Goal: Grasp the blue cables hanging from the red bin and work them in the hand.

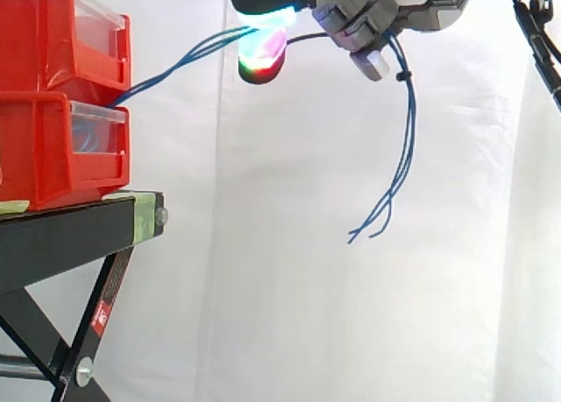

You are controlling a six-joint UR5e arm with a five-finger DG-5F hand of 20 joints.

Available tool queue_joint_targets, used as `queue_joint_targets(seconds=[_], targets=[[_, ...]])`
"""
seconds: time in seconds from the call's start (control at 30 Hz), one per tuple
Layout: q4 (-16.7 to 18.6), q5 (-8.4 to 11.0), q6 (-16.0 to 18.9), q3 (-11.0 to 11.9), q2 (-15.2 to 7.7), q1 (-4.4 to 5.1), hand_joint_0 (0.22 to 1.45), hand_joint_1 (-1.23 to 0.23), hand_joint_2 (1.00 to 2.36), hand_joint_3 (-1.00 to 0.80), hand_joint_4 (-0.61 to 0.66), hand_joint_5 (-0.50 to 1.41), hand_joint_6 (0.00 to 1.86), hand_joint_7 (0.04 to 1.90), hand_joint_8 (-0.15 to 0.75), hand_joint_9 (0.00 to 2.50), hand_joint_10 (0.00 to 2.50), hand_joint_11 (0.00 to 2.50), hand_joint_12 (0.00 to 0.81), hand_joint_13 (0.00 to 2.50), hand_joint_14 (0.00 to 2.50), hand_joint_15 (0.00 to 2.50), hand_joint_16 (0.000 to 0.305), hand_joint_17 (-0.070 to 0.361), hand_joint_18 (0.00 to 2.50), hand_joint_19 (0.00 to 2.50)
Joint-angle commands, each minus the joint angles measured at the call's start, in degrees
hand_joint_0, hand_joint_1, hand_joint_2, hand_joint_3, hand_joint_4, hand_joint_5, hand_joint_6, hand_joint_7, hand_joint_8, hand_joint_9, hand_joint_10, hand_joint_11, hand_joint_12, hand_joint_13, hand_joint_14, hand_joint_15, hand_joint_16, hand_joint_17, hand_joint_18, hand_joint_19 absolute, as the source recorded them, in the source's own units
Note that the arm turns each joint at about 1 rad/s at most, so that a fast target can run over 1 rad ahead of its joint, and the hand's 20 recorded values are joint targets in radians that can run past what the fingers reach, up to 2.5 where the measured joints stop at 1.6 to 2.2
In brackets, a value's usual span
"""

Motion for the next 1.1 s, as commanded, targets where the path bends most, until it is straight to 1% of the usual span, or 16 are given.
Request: queue_joint_targets(seconds=[0.0, 0.23, 0.47, 0.5, 0.53, 0.57, 0.7, 0.73, 0.8, 0.87, 0.9, 0.93, 0.97, 1.0, 1.03, 1.07], targets=[[-0.1, 0.00, 0.2, 0.0, 0.0, -0.01, 0.85, -0.63, 1.02, -0.45, 0.29, 0.47, 0.01, 1.32, 0.442, 0.75, 2.50, 2.50, 0.535, 1.03, 2.50, 1.83, 0.048, 0.108, 1.44, 0.95], [-0.2, 0.00, 0.6, 0.0, 0.0, -0.01, 0.84, -0.62, 1.02, -0.43, 0.32, 0.43, 0.01, 1.27, 0.453, 0.73, 2.50, 2.50, 0.547, 1.04, 2.50, 1.79, 0.055, 0.123, 1.44, 0.77], [0.0, 0.00, 0.6, 0.0, 0.0, -0.01, 0.90, -0.66, 1.01, -0.04, 0.36, 0.43, 0.01, 1.24, 0.455, 0.73, 2.50, 2.50, 0.555, 1.08, 2.50, 1.73, 0.066, 0.148, 1.49, 0.59], [0.0, 0.00, 0.6, 0.0, 0.0, -0.01, 0.90, -0.65, 1.13, 0.05, 0.37, 0.43, 0.01, 1.23, 0.455, 0.73, 2.50, 2.50, 0.549, 1.09, 2.50, 1.71, 0.068, 0.152, 1.51, 0.55], [0.0, 0.00, 0.6, 0.0, 0.0, -0.01, 0.90, -0.65, 1.13, 0.09, 0.37, 0.43, 0.01, 1.23, 0.455, 0.73, 2.50, 2.50, 0.552, 1.09, 2.50, 1.70, 0.068, 0.154, 1.51, 0.55], [0.0, 0.00, 0.6, 0.0, 0.0, -0.01, 0.87, -0.63, 1.25, 0.08, 0.37, 0.43, 0.01, 1.23, 0.454, 0.73, 2.50, 2.50, 0.552, 1.09, 2.50, 1.68, 0.067, 0.151, 1.50, 0.55], [0.0, 0.00, 0.6, 0.0, 0.0, 0.07, 0.85, -0.60, 1.37, 0.08, 0.37, 0.43, 0.01, 1.24, 0.460, 0.73, 2.50, 2.50, 0.550, 1.08, 2.50, 1.71, 0.067, 0.152, 1.49, 0.54], [0.0, 0.00, 0.6, 0.0, 0.0, -0.01, 0.82, -0.58, 1.48, 0.03, 0.36, 0.43, 0.01, 1.24, 0.453, 0.72, 2.50, 2.50, 0.553, 1.08, 2.50, 1.70, 0.069, 0.154, 1.50, 0.53], [0.0, 0.00, 0.6, 0.0, 0.0, -0.01, 0.80, -0.54, 1.62, 0.03, 0.37, 0.43, 0.01, 1.23, 0.455, 0.72, 2.50, 2.50, 0.543, 1.08, 2.50, 1.70, 0.068, 0.154, 1.49, 0.52], [0.0, 0.00, 0.6, 0.0, 0.0, -0.01, 0.79, -0.53, 1.67, 0.00, 0.37, 0.43, 0.01, 1.23, 0.455, 0.72, 2.50, 2.50, 0.549, 1.08, 2.50, 1.69, 0.069, 0.155, 1.48, 0.51], [0.0, 0.00, 0.6, 0.0, 0.0, 0.07, 0.78, -0.55, 1.64, -0.04, 0.38, 0.43, 0.01, 1.23, 0.458, 0.72, 2.50, 2.50, 0.553, 1.09, 2.50, 1.68, 0.070, 0.157, 1.49, 0.50], [0.0, 0.00, 0.6, 0.0, 0.0, -0.01, 0.86, -0.62, 1.27, 0.05, 0.37, 0.43, 0.01, 1.23, 0.462, 0.72, 2.50, 2.50, 0.552, 1.08, 2.50, 1.69, 0.070, 0.157, 1.49, 0.51], [0.0, 0.00, 0.6, 0.0, 0.0, -0.01, 0.91, -0.65, 1.01, -0.11, 0.38, 0.42, 0.01, 1.24, 0.458, 0.71, 2.50, 2.50, 0.550, 1.07, 2.50, 1.71, 0.068, 0.154, 1.47, 0.54], [0.0, 0.00, 0.6, 0.0, 0.0, 0.07, 0.88, -0.64, 1.01, -0.21, 0.37, 0.42, 0.01, 1.24, 0.455, 0.70, 2.50, 2.50, 0.554, 1.05, 2.50, 1.71, 0.066, 0.148, 1.45, 0.58], [0.0, 0.00, 0.6, 0.0, 0.0, -0.01, 0.85, -0.62, 1.02, -0.42, 0.33, 0.40, 0.01, 1.24, 0.459, 0.68, 2.50, 2.50, 0.541, 1.00, 2.50, 1.76, 0.056, 0.127, 1.38, 0.74], [0.0, 0.00, 0.6, 0.0, 0.0, -0.01, 0.84, -0.60, 1.02, -0.53, 0.31, 0.39, 0.01, 1.26, 0.452, 0.66, 2.50, 2.50, 0.531, 0.97, 2.50, 1.76, 0.050, 0.112, 1.35, 0.87]])
